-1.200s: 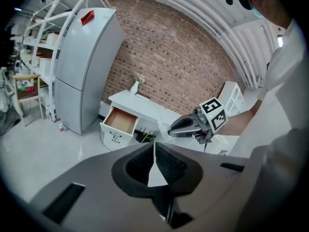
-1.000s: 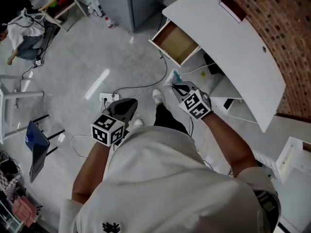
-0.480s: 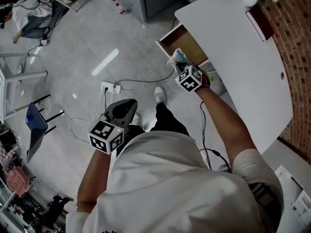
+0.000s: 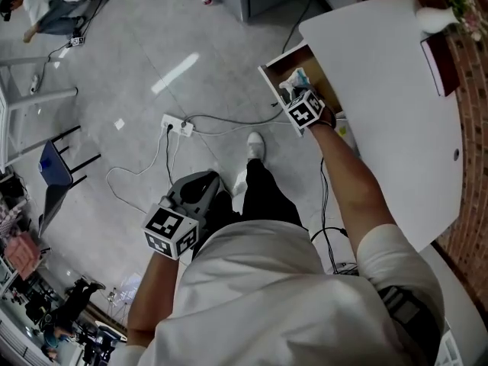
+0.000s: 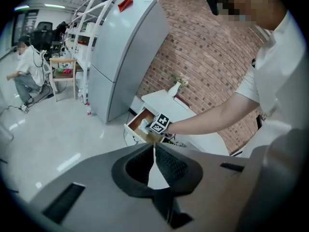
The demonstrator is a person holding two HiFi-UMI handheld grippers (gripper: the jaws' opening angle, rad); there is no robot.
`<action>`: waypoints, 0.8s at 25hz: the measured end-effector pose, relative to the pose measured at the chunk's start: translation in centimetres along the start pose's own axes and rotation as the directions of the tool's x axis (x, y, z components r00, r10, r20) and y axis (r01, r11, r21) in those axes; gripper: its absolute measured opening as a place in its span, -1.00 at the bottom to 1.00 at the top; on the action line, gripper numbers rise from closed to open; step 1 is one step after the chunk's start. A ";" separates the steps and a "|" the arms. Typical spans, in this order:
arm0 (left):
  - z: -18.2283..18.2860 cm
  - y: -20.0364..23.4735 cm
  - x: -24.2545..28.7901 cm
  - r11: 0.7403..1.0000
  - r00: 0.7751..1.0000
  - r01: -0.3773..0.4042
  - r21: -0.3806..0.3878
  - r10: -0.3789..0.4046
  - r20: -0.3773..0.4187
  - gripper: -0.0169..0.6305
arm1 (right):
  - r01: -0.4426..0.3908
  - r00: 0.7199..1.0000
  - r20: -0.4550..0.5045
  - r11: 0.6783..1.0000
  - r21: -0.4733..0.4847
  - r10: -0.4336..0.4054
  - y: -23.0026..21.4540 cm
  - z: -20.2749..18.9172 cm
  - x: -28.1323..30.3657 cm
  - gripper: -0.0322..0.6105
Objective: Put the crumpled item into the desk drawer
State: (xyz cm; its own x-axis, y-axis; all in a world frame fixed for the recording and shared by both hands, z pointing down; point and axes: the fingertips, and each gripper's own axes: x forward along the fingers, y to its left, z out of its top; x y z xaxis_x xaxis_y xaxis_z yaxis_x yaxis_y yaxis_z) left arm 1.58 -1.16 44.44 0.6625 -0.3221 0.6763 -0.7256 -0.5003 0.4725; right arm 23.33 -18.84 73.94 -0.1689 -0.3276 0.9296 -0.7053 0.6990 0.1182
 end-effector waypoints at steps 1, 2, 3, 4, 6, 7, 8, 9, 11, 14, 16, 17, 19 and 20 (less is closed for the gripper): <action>0.0 0.4 0.5 1.000 1.000 -0.001 -0.012 0.001 -0.002 -0.85 | 0.001 1.000 -0.010 1.000 -0.001 -0.001 -0.7 0.1 1.2 -0.81; 0.1 0.9 0.9 1.000 1.000 -0.002 -0.023 0.002 -0.004 -0.85 | 0.004 1.000 -0.016 1.000 -0.006 -0.004 -1.3 0.4 2.3 -0.81; 0.2 1.5 1.4 0.999 1.000 -0.003 -0.033 0.003 -0.007 -0.85 | 0.006 1.000 -0.023 1.000 -0.012 -0.006 -1.9 0.7 3.5 -0.81; 0.2 2.2 1.8 0.999 1.000 -0.006 -0.042 0.006 -0.012 -0.85 | 0.003 1.000 -0.031 1.000 -0.017 -0.004 -2.4 1.0 4.7 -0.81; -0.2 3.3 2.7 0.998 1.000 -0.016 -0.062 0.015 -0.022 -0.85 | -0.004 0.999 -0.049 1.000 -0.020 0.003 -3.0 1.1 7.1 -0.81; -0.6 3.7 3.2 0.997 0.999 -0.021 -0.071 0.019 -0.027 -0.85 | -0.004 0.998 -0.059 1.000 -0.017 0.003 -3.2 0.9 8.3 -0.81; -1.0 4.1 3.8 0.997 0.999 -0.025 -0.078 0.022 -0.031 -0.85 | -0.001 0.998 -0.069 1.000 -0.011 0.001 -3.5 0.6 9.5 -0.81; -1.3 4.6 4.2 0.996 0.999 -0.029 -0.083 0.026 -0.034 -0.85 | 0.002 0.997 -0.076 1.000 -0.004 -0.003 -3.8 0.4 10.6 -0.81; -1.5 5.4 4.9 0.995 0.999 -0.035 -0.093 0.031 -0.036 -0.85 | 0.008 0.997 -0.083 1.000 0.007 -0.007 -4.4 0.3 12.3 -0.81; -1.6 6.6 5.5 0.993 0.998 -0.040 -0.107 0.036 -0.043 -0.85 | 0.006 0.996 -0.090 1.000 0.012 -0.005 -4.8 0.6 14.1 -0.81; -2.2 7.1 5.9 0.993 0.998 -0.043 -0.111 0.038 -0.053 -0.85 | 0.004 0.996 -0.089 1.000 0.009 -0.003 -4.7 0.6 15.2 -0.81; -2.5 7.2 6.1 0.993 0.998 -0.043 -0.113 0.036 -0.057 -0.85 | 0.004 0.997 -0.082 1.000 0.010 -0.003 -4.6 0.6 15.6 -0.81; -3.0 7.3 6.3 0.992 0.998 -0.039 -0.117 0.032 -0.060 -0.85 | 0.009 0.997 -0.071 1.000 0.017 -0.008 -4.6 0.6 16.0 -0.81; -3.3 7.3 6.3 0.992 0.998 -0.039 -0.119 0.032 -0.060 -0.85 | 0.010 0.997 -0.071 1.000 0.022 -0.009 -4.6 0.6 16.1 -0.81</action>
State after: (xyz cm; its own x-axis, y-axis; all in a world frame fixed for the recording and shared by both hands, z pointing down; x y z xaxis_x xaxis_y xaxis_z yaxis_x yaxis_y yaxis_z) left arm -0.19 -4.22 54.00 0.6265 -0.2893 0.7237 -0.7679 -0.3884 0.5095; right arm 23.45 -27.64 88.13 -0.1131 -0.2877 0.9510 -0.7217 0.6816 0.1204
